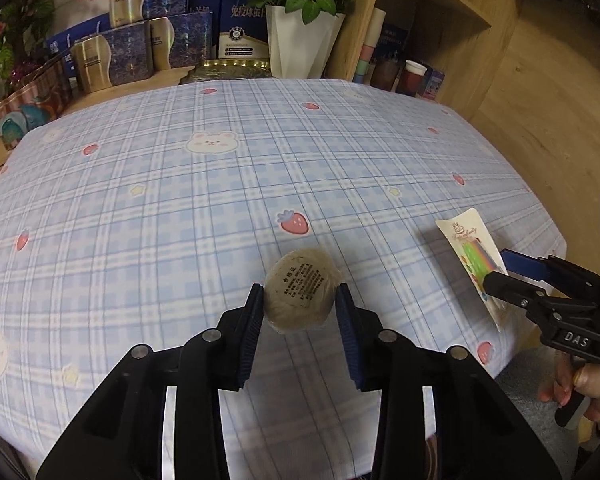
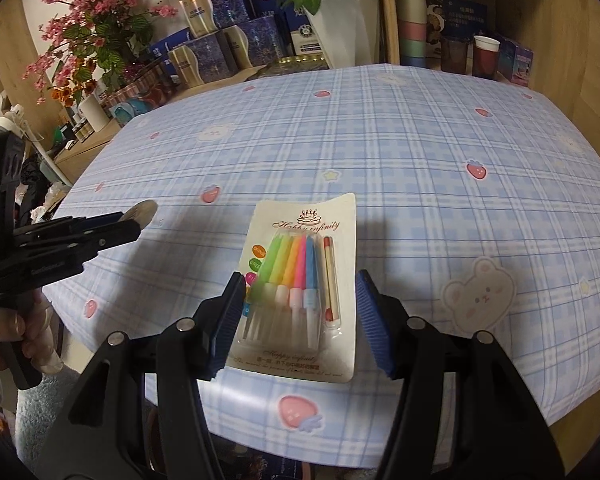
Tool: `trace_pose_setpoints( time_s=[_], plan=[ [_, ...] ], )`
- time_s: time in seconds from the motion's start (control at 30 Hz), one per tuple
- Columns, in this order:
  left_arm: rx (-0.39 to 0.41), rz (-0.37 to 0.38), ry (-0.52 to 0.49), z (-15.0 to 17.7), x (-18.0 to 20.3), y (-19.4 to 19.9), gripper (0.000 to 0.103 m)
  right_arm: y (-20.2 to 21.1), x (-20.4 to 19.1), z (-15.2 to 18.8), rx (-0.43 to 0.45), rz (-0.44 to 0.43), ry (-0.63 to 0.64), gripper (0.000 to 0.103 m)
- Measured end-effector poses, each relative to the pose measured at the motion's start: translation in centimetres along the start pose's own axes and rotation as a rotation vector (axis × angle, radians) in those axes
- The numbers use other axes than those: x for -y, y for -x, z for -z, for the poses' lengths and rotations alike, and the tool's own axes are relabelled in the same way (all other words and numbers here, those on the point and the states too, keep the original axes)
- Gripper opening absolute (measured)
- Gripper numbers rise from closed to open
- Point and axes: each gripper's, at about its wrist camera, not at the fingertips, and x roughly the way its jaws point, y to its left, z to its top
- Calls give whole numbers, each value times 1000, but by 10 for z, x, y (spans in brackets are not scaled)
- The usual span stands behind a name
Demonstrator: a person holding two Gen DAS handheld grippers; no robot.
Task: Collect trash
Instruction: 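Carry the cream pad over the brown bin and open the left tool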
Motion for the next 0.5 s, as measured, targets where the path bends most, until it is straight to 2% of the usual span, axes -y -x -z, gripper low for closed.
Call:
trace_pose_setpoints(
  time_s=[0.3,0.5],
  plan=[
    [33,18,19,25,-1,41,36,26,-25,8,23,-14,30,57],
    [37,64,23,53,8,64,36,41,-39,15,39,-25,40,57]
  ],
)
